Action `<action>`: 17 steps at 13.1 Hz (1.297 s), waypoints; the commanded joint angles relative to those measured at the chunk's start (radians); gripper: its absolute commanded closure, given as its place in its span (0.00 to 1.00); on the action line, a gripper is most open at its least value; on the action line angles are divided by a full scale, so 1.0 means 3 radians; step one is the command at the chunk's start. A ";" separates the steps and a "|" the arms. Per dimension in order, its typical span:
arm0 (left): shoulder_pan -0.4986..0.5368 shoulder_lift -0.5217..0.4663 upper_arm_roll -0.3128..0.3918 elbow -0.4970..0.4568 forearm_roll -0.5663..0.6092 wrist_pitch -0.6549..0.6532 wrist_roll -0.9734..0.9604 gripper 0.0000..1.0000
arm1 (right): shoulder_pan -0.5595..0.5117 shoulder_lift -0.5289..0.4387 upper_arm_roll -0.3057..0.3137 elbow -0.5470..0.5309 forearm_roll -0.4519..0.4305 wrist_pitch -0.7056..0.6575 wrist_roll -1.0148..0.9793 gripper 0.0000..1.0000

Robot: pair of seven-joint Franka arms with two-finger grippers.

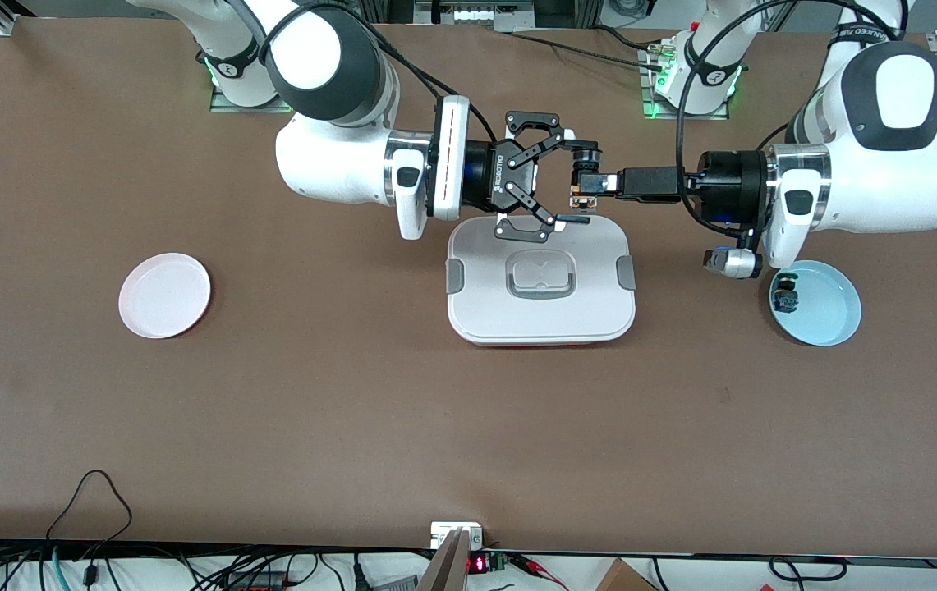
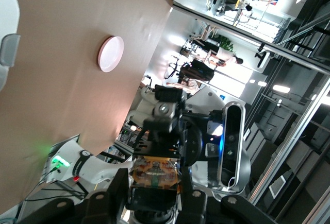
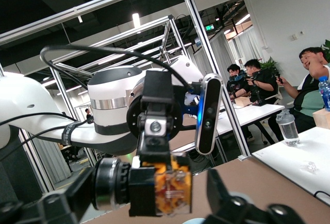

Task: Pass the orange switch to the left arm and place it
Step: 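Close the left gripper on the switch while the right gripper opens, then carry the switch to the blue plate while the right gripper withdraws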

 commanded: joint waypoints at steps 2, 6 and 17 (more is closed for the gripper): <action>0.0390 -0.0152 0.0004 -0.0003 0.0645 -0.0638 0.0076 1.00 | -0.0001 -0.0049 -0.0034 -0.0014 0.0061 0.0033 0.0073 0.00; 0.0851 -0.0126 -0.0001 -0.0079 0.2249 -0.1034 0.0495 1.00 | -0.0128 -0.0212 -0.0181 -0.0197 0.0020 -0.0023 0.0068 0.00; 0.1409 0.0828 0.0009 -0.0765 0.5732 0.0647 0.0696 1.00 | -0.0328 -0.0453 -0.1321 -0.0689 -0.1063 -0.1867 0.0584 0.00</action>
